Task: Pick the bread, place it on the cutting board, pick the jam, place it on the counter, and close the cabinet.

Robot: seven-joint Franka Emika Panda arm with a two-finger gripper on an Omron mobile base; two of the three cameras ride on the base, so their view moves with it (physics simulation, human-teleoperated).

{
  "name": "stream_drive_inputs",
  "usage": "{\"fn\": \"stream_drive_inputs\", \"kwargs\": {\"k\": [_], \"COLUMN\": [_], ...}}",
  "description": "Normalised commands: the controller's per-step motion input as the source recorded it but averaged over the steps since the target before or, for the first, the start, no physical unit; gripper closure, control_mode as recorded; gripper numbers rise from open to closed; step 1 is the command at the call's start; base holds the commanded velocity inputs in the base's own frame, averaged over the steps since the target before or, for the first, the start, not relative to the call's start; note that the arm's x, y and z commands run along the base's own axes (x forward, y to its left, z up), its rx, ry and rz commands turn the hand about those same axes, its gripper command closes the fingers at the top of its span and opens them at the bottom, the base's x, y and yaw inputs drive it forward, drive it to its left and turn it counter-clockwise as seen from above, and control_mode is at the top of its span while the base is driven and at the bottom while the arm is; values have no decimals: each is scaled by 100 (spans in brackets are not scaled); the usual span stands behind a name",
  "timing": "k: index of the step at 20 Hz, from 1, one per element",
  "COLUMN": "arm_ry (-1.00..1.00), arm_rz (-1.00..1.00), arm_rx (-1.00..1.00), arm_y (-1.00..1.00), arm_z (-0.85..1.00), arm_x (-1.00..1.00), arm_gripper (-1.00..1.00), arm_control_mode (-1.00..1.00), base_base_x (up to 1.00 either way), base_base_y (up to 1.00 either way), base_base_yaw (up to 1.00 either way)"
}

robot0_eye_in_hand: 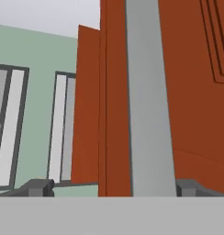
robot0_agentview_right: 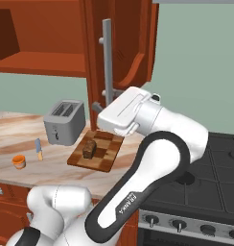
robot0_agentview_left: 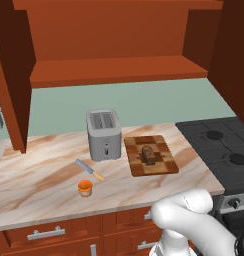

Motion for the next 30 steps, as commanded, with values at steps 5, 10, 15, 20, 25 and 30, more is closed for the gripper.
{"fn": "stream_drive_inputs", "kwargs": {"k": [5, 10, 15, 20, 25, 30], "arm_ry": [4, 3, 0, 0, 0, 0], "arm_rz": [0, 0, 0, -2, -5, -7], "arm_rx": [0, 0, 0, 0, 0, 0], "arm_y": [37, 41, 47, 46, 39, 34], "arm_z": [0, 0, 0, 0, 0, 0], "arm_x": [0, 0, 0, 0, 0, 0], "arm_gripper": [-100, -100, -100, -100, -100, -100], "arm_control_mode": [-100, -100, -100, -100, -100, -100], "base_base_x": [0, 0, 0, 0, 0, 0], "base_base_y": [0, 0, 0, 0, 0, 0], "base_base_yaw": [0, 0, 0, 0, 0, 0]}}
